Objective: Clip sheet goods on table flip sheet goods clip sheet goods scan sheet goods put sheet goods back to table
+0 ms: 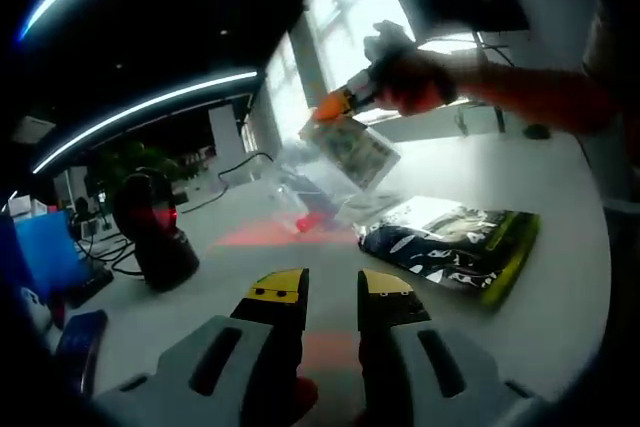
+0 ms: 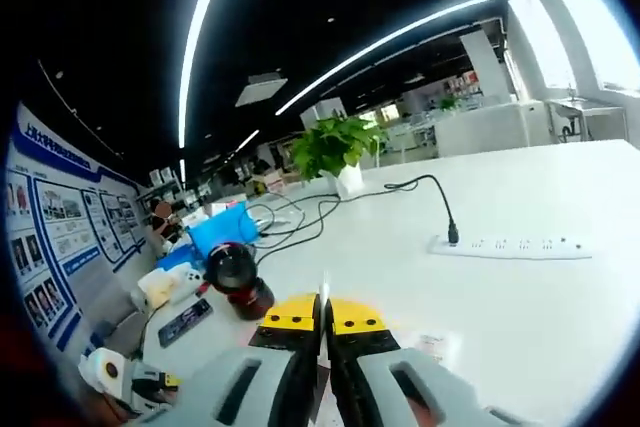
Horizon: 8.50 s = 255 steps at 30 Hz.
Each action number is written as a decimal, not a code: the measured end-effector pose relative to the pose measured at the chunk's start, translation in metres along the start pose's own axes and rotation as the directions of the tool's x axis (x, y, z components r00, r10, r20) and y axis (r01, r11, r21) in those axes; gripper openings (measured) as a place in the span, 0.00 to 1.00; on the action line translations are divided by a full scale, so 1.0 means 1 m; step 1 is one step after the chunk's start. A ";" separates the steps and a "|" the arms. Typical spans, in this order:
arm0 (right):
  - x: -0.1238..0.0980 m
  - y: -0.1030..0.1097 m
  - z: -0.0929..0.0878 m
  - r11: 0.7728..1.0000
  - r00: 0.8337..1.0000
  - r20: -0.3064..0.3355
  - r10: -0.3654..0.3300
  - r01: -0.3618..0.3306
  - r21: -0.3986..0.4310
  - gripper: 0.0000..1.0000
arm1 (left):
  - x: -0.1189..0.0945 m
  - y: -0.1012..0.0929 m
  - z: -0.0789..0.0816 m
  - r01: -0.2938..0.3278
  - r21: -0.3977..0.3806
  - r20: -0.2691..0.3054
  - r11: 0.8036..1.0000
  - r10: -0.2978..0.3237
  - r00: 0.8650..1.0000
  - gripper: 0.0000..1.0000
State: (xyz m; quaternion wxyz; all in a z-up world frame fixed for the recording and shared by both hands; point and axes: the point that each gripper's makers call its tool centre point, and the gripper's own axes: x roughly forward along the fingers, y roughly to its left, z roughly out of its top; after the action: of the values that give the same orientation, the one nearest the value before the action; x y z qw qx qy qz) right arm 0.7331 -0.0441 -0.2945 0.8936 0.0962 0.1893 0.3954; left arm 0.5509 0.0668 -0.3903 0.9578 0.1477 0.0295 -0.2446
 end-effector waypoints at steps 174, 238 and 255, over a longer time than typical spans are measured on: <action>-0.167 0.013 -0.100 0.904 0.976 0.194 -0.097 0.168 -0.393 0.00 | -0.008 0.003 0.013 0.006 -0.276 -0.029 0.961 -0.015 0.999 0.12; -0.187 0.009 -0.142 0.884 0.954 0.266 -0.141 0.243 -0.400 0.00 | 0.000 -0.039 -0.003 0.210 -0.647 -0.115 0.733 -0.366 0.923 0.15; -0.187 0.011 -0.143 0.885 0.955 0.264 -0.135 0.236 -0.401 0.00 | 0.004 -0.049 -0.008 0.218 -0.681 -0.140 0.699 -0.416 0.899 0.17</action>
State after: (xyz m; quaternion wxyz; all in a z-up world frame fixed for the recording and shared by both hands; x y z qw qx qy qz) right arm 0.5515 -0.1722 -0.3720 0.9424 -0.0761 0.0022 0.3257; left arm 0.5307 0.0264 -0.4116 0.8767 -0.1676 0.2743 -0.3580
